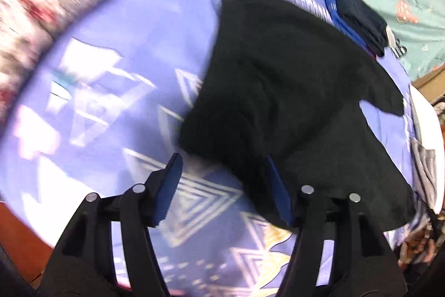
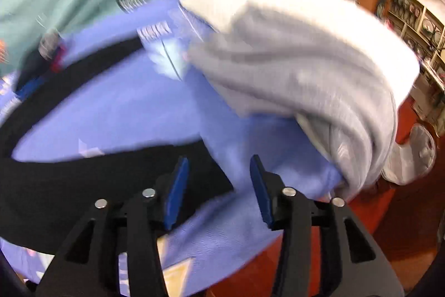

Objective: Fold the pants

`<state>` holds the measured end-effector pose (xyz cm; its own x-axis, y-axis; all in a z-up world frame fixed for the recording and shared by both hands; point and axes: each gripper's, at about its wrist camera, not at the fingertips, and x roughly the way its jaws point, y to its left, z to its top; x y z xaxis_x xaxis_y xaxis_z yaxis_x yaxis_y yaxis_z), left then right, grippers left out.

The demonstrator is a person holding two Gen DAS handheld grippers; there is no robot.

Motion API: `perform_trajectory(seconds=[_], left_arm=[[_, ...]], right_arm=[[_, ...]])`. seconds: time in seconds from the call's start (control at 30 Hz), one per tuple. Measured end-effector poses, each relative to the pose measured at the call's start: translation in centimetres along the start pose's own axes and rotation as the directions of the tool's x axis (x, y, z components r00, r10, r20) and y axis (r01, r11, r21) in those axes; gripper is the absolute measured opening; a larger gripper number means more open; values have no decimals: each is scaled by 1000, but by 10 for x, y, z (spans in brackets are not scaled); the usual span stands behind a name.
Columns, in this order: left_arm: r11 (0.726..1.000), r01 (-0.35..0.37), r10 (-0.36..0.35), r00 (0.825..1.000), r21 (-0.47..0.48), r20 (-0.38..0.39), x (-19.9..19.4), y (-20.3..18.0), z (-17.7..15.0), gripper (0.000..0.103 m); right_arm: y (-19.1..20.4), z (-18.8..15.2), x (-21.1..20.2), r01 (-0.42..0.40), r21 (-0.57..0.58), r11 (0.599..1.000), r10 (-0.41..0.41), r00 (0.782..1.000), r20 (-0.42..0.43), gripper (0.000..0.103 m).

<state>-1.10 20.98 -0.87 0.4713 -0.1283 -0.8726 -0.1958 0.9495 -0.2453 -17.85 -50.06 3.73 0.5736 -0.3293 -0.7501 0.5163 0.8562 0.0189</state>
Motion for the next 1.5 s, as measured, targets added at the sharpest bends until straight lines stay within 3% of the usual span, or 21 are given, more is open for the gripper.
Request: perform_trajectory(seconds=[0.07,0.17,0.2,0.33,0.43,0.57,0.67,0.73,0.8,0.83,0.93,1.03,1.17,1.3,1.33,1.4,1.43,1.47,1.5], left_arm=[[999,-17,15,998,35,66,-22,-6,4,69],[988,33,-51,992,150,117,-36,-43,-2,88],[978,56,-79,991,201,109,-31,-61,-6,89],[953,66,-68,998,294,-5,16,-94,-17,89],[966,71,-48,994,249,-97,51,-77,-15,89],[959,81,-58,994,270,-93,49,-71,-14,89],[949,115,-113,993,294,-23,21,-71,3,89],[942,63,-88,994,330,61,2,-72,29,93],[943,16,-56,992,332,112,-4,-66,66,99],[944,-5,-37,992,330,120,1,-62,83,99],[939,-47,16,996,342,91,32,-63,132,99],[919,-96,73,995,383,74,74,-67,177,99],[890,-101,94,995,445,37,124,-71,212,99],[876,-55,76,997,479,-23,167,-85,226,99],[872,-51,75,997,487,-29,172,-86,226,96],[862,0,21,999,506,-36,169,-91,224,70],[855,36,-13,999,518,-47,164,-94,223,38],[850,45,-22,999,524,-50,158,-98,221,26],[846,35,-19,999,532,-35,153,-100,219,24]], right_arm=[[24,6,-12,-175,-41,984,175,984,-17,49],[69,3,-3,-313,-123,942,300,947,-116,52],[80,0,4,-343,-134,930,323,934,-151,53],[103,-17,52,-365,-93,926,319,892,-321,53],[99,-32,84,-326,-71,943,268,866,-422,53],[107,-25,84,-325,-89,942,259,868,-424,55],[144,2,64,-363,-187,913,276,886,-371,55],[181,22,48,-388,-292,874,289,899,-330,55],[237,48,34,-422,-416,806,324,901,-288,60],[257,56,31,-437,-456,776,342,898,-277,61],[341,80,30,-470,-611,637,402,879,-257,67],[430,104,55,-498,-703,509,420,856,-302,69],[512,117,97,-518,-756,400,387,843,-373,69],[559,121,131,-540,-765,351,359,832,-423,69],[565,122,139,-543,-766,346,353,831,-430,69],[574,121,154,-536,-774,339,339,836,-431,69],[576,124,162,-536,-773,340,336,837,-432,69],[574,123,164,-535,-774,338,337,837,-431,69],[571,124,166,-534,-778,333,339,837,-430,69]])
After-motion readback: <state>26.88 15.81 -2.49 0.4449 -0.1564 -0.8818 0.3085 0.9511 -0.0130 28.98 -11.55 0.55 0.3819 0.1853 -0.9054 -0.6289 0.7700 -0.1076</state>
